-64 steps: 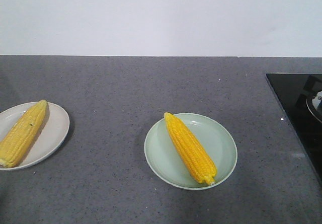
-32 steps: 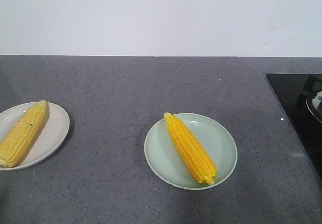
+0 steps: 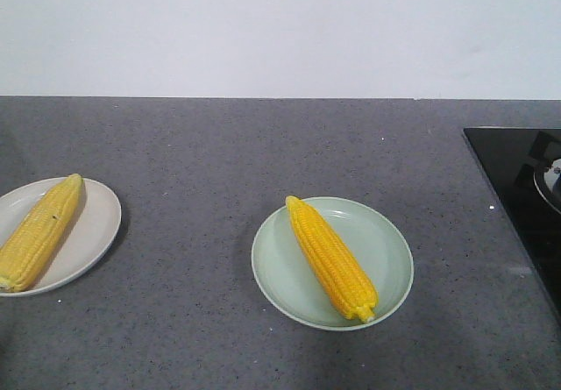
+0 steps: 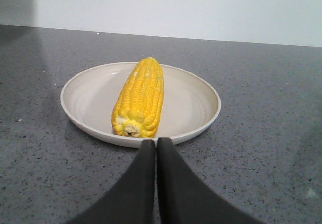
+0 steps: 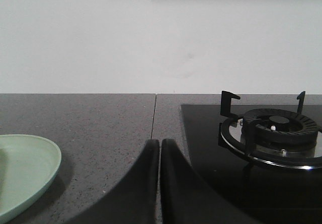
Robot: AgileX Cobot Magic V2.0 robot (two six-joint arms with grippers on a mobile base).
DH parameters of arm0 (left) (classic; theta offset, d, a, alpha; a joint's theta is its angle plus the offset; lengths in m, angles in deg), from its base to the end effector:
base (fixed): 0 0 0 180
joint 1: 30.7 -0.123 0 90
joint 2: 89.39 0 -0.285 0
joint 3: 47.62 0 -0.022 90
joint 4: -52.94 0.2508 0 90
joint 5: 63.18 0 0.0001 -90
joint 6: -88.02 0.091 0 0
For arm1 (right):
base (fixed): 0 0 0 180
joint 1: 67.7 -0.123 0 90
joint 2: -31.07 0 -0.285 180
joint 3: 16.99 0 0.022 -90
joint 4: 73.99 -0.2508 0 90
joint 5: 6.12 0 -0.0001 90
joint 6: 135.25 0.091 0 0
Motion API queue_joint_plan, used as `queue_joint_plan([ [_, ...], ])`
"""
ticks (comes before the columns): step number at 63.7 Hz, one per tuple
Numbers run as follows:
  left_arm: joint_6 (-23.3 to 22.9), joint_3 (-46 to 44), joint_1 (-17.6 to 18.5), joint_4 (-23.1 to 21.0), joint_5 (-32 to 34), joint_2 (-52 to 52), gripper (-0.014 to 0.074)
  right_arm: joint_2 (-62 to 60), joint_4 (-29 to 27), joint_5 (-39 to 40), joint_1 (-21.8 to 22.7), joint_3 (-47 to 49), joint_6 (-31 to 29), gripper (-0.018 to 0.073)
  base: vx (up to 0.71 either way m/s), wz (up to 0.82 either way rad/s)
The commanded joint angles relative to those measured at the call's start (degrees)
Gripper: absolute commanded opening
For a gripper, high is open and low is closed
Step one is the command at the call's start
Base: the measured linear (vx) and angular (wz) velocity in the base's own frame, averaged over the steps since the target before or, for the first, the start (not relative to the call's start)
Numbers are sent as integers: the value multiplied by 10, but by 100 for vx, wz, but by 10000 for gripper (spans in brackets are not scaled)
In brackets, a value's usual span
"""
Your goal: Distribute corn equally
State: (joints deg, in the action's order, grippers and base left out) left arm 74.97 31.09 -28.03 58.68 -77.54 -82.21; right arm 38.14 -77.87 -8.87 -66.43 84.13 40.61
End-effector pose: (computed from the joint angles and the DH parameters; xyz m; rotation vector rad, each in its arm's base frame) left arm 0.0554 -0.0003 0.1824 -0.0917 1.7473 -0.1079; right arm 0.0568 -0.0010 0.1997 0.0110 1.5480 -0.0187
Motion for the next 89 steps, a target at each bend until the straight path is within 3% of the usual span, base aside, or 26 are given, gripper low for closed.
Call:
queue_joint_plan([
  [1,1,8,0,0,47,-10,-6,0,4,42,0,-4,0,-6,0,0],
  [31,1,4,0,1,147,-10,-6,0,4,42,0,-4,0,-6,0,0],
  [89,1,4,0,1,148,-10,-6,0,4,41,0,-4,0,-6,0,0],
])
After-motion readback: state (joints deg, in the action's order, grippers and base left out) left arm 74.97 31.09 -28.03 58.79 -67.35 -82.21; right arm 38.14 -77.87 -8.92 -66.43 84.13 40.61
